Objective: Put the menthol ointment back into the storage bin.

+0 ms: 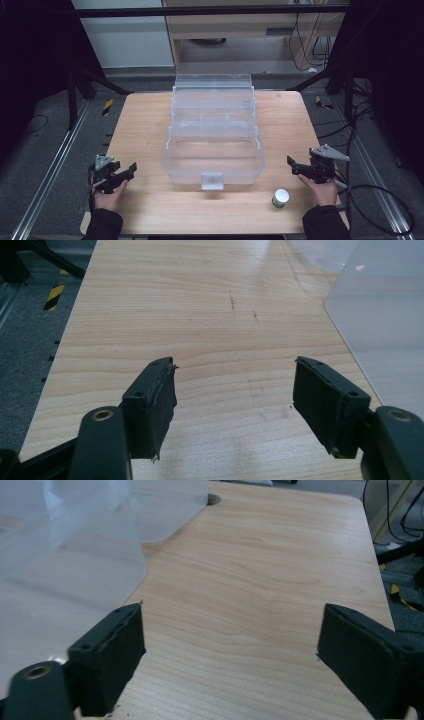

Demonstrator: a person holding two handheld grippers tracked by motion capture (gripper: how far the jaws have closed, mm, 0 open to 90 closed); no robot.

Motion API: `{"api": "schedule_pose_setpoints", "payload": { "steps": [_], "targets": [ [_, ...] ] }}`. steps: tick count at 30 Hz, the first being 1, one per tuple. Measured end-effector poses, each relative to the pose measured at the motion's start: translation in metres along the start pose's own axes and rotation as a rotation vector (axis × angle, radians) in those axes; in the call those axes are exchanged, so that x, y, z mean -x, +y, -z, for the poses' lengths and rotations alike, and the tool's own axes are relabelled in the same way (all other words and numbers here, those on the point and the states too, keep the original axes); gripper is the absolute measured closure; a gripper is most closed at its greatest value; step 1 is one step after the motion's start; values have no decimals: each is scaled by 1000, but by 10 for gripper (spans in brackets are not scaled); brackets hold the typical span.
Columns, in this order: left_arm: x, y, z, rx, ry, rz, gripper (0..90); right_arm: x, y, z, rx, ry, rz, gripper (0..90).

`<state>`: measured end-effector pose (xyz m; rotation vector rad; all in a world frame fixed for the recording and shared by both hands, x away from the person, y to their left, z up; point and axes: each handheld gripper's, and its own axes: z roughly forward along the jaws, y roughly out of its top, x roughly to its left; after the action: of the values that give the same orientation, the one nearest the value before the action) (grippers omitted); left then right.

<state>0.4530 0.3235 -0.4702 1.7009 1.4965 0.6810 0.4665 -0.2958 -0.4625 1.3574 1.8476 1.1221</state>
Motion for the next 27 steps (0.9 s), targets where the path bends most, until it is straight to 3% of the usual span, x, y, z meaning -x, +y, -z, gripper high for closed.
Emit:
{"api": "schedule_pose_setpoints", "payload": {
  "steps": [2,3,9,13,15,18,27],
  "targets": [
    [1,0,1,4,3,-2,340,0,1,1,6,4,12,161],
    [1,0,1,4,3,-5,340,-2,2,4,12,4,40,219],
    [1,-1,-1,-16,7,-22,369,-4,5,10,-34,47,96,295],
    [1,0,-1,-18,14,-27,379,-6,14,14,-72,68,133,310],
    [1,-1,-1,-22,17,-28,381,-7,20,15,-97,108,131,296],
    [1,-1,-1,-22,17,-27,382,-11,27,18,-126,125,192,307],
    [-1,0,-1,-24,23,-31,381,-19,46,25,-205,182,236,307]
  ]
}}
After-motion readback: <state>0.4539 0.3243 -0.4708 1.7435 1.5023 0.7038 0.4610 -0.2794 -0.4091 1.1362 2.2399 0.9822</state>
